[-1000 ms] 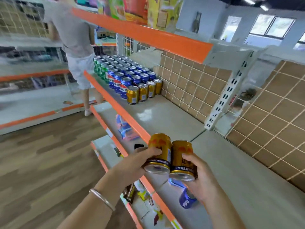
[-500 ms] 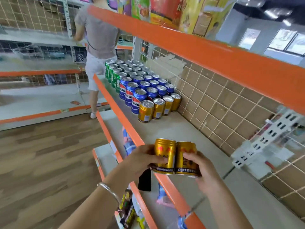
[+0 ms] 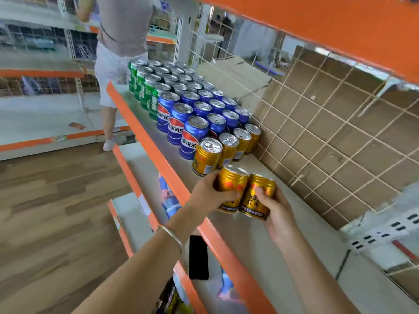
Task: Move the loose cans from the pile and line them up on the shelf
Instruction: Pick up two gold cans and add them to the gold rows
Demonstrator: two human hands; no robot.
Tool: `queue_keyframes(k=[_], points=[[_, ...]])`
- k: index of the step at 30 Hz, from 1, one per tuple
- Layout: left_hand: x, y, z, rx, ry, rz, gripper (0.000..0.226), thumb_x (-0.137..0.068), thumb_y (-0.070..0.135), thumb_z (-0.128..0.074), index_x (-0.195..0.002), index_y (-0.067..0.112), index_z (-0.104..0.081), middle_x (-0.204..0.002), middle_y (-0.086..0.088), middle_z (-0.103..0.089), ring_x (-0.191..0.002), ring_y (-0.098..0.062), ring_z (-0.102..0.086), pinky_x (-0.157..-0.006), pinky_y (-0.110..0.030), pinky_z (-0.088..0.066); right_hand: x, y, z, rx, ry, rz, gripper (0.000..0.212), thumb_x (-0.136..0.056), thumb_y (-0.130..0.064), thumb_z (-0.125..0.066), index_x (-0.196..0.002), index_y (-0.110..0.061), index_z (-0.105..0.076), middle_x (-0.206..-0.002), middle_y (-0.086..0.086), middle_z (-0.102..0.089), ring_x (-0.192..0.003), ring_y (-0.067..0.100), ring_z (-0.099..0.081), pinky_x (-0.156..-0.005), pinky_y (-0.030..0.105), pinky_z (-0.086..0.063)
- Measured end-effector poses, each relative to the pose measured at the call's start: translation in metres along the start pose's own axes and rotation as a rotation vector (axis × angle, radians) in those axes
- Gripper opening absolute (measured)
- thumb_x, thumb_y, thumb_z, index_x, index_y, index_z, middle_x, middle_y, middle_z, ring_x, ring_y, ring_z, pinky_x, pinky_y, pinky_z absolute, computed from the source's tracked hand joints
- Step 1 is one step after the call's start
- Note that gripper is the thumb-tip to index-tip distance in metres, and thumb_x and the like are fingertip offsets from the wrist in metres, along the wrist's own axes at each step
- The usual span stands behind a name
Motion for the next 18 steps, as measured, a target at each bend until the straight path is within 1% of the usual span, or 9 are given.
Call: queue_keyframes(k=[2,4,6,7,9,13,14,15,18], points=[[-0.011,0.000,0.003,0.013,-0.026,-0.038,0.061,-0.054,0.025,-0.084,-0.111,0.023,-0.062,-0.108,-0.002,-0.070,-0.102,-0.019,-0.066,-0.094,-0.037,-0.052,-0.011,0.001,-0.001,0.027,0.025,0.061,0.057,-0.062,-0.028,-0.081,-0.114,-0.019,-0.060,-0.109,0.002,-0.069,-0.096,0.019,-0.067,-0.075,0.037,-0.056],[-0.017,-0.001,0.000,0.022,-0.105,-0.066,0.070,-0.056,0.029,-0.084,-0.121,0.021,-0.060,-0.115,-0.001,-0.068,-0.109,-0.019,-0.063,-0.097,-0.038,-0.049,-0.018,0.000,0.000,0.079,0.048,0.114,0.074,-0.060,-0.034,-0.087,-0.125,-0.022,-0.054,-0.121,0.002,-0.066,-0.112,0.021,-0.062,-0.091,0.041,-0.050],[-0.022,-0.001,-0.004,-0.072,-0.163,-0.085,0.074,-0.061,0.027,-0.084,-0.128,0.023,-0.054,-0.122,0.005,-0.064,-0.114,-0.014,-0.059,-0.102,-0.034,-0.044,-0.027,-0.002,0.005,0.174,0.097,0.176,0.066,-0.070,-0.024,-0.081,-0.129,-0.022,-0.051,-0.124,0.001,-0.064,-0.115,0.019,-0.060,-0.096,0.039,-0.047],[-0.025,-0.002,-0.005,-0.132,-0.173,-0.104,0.075,-0.064,0.024,-0.084,-0.131,0.024,-0.051,-0.123,0.008,-0.062,-0.115,-0.009,-0.056,-0.104,-0.030,-0.042,-0.031,-0.003,0.007,0.235,0.122,0.200,0.063,-0.074,-0.018,-0.078,-0.130,-0.021,-0.049,-0.124,0.000,-0.063,-0.114,0.017,-0.060,-0.098,0.037,-0.047],[-0.034,-0.001,-0.003,-0.216,-0.157,-0.140,0.076,-0.067,0.018,-0.084,-0.133,0.025,-0.047,-0.122,0.010,-0.060,-0.115,-0.006,-0.054,-0.105,-0.027,-0.040,-0.036,-0.001,0.011,0.361,0.174,0.214,0.065,-0.073,-0.019,-0.078,-0.129,-0.022,-0.047,-0.122,-0.003,-0.062,-0.113,0.014,-0.059,-0.099,0.034,-0.046],[-0.045,-0.001,0.000,-0.356,-0.143,-0.171,0.077,-0.066,0.023,-0.084,-0.133,0.026,-0.047,-0.121,0.007,-0.058,-0.114,-0.009,-0.054,-0.101,-0.024,-0.041,-0.042,-0.002,0.018,0.528,0.270,0.246,0.058,-0.070,-0.022,-0.082,-0.120,-0.023,-0.053,-0.111,-0.005,-0.063,-0.097,0.005,-0.061,-0.082,0.018,-0.048],[-0.046,-0.001,0.001,-0.380,-0.133,-0.167,0.077,-0.066,0.026,-0.084,-0.133,0.025,-0.047,-0.123,0.007,-0.058,-0.115,-0.010,-0.053,-0.100,-0.023,-0.040,-0.045,-0.003,0.020,0.565,0.292,0.253,0.059,-0.067,-0.027,-0.084,-0.118,-0.020,-0.056,-0.109,-0.003,-0.065,-0.096,0.007,-0.063,-0.081,0.018,-0.048],[-0.046,-0.001,0.002,-0.394,-0.120,-0.164,0.075,-0.066,0.028,-0.084,-0.133,0.024,-0.049,-0.124,0.006,-0.057,-0.115,-0.011,-0.053,-0.099,-0.024,-0.040,-0.049,-0.005,0.022,0.595,0.305,0.255,0.060,-0.065,-0.031,-0.085,-0.117,-0.018,-0.058,-0.109,-0.001,-0.067,-0.096,0.011,-0.064,-0.082,0.023,-0.050],[-0.044,-0.002,0.004,-0.394,-0.098,-0.159,0.070,-0.067,0.030,-0.083,-0.130,0.022,-0.052,-0.123,0.006,-0.059,-0.113,-0.012,-0.055,-0.097,-0.025,-0.041,-0.068,-0.011,0.027,0.638,0.323,0.224,0.054,-0.068,-0.026,-0.084,-0.117,-0.017,-0.060,-0.108,-0.001,-0.069,-0.100,0.017,-0.064,-0.090,0.036,-0.051]])
Point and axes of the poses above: each hand's wrist, its own x-axis away from the middle knuckle, its own z-axis out of the back of the hand, y = z × x, the point moved 9 cm from there along -x, towards the middle knuckle
